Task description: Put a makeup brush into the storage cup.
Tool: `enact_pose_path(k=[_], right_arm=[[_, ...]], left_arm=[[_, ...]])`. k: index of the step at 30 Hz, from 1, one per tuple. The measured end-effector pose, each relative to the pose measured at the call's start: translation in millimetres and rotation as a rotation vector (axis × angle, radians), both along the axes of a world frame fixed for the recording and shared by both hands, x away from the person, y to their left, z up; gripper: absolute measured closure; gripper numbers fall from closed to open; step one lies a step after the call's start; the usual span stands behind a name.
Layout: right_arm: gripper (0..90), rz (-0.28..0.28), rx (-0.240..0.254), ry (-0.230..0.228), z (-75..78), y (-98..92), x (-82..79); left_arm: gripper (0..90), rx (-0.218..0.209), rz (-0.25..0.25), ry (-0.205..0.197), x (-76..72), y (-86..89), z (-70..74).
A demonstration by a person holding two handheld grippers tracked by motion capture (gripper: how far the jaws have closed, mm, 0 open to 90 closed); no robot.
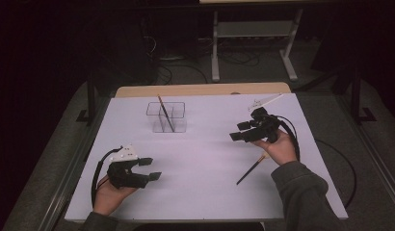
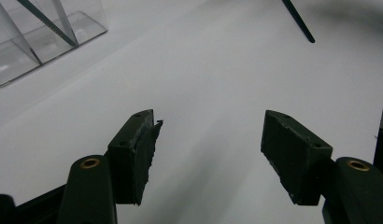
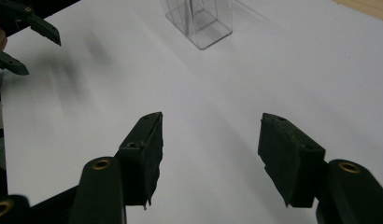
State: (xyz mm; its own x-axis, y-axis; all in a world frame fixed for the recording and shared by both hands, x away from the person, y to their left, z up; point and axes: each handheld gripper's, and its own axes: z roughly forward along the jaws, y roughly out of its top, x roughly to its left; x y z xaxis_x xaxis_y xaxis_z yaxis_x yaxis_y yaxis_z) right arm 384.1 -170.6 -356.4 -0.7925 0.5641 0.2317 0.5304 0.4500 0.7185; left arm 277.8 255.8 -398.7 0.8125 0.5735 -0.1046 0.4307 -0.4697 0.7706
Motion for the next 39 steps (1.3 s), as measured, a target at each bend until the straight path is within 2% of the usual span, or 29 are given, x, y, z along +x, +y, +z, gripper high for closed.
enact_pose_path(k=[15, 39], right_arm=[[37.8, -0.038, 0.02, 0.009, -12.4, -23.8, -21.3], [37.3, -0.053, 0.022, 0.015, -23.9, -40.2, -39.6]], left_arm=[[34.5, -0.01, -0.003, -0.001, -0.2, -3.1, -0.8], [34.2, 0.002, -0.012, -0.001, -0.8, -7.9, -1.2]])
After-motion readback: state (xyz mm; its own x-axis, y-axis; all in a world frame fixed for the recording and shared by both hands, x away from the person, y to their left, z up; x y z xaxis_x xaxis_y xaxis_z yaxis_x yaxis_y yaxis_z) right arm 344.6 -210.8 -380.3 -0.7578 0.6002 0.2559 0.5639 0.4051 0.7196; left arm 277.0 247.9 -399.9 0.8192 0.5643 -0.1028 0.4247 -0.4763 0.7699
